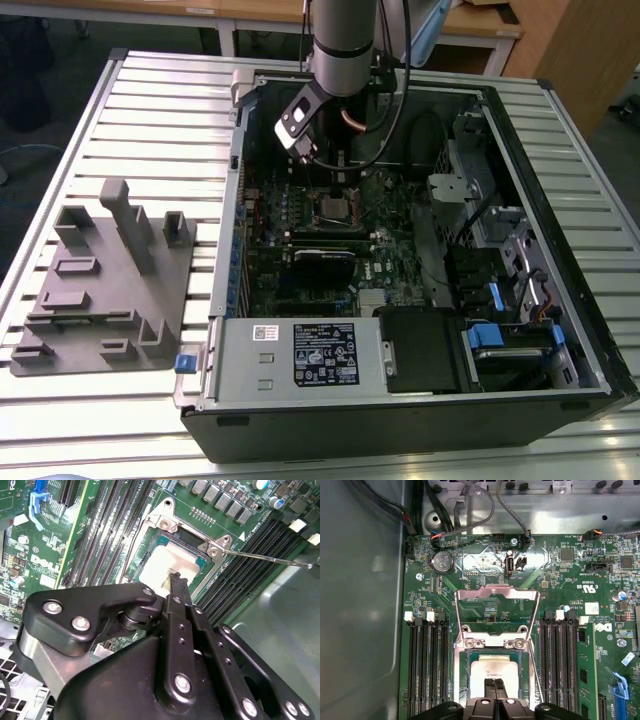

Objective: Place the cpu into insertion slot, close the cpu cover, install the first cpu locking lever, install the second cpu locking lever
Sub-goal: 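Place the cpu into insertion slot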

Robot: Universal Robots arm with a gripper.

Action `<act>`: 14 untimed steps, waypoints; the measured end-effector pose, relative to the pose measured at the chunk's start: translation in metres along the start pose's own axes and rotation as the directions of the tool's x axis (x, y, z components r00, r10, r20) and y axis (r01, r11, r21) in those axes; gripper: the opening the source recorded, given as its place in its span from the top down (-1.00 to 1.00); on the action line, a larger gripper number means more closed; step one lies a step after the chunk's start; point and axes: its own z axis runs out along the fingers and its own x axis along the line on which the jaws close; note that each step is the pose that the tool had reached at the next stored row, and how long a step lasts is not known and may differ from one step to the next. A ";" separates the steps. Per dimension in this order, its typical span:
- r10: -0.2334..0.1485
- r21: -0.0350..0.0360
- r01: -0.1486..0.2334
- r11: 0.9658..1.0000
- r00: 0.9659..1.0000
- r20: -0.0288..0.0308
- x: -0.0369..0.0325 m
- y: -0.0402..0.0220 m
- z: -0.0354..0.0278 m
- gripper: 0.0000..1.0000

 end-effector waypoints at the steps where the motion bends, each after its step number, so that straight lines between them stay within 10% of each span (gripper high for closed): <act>1: 0.000 0.000 0.000 1.000 1.000 0.000 0.0000 0.0000 -0.0001 0.79; 14: 0.000 0.013 0.000 1.000 1.000 0.000 0.0001 0.0001 -0.0001 0.79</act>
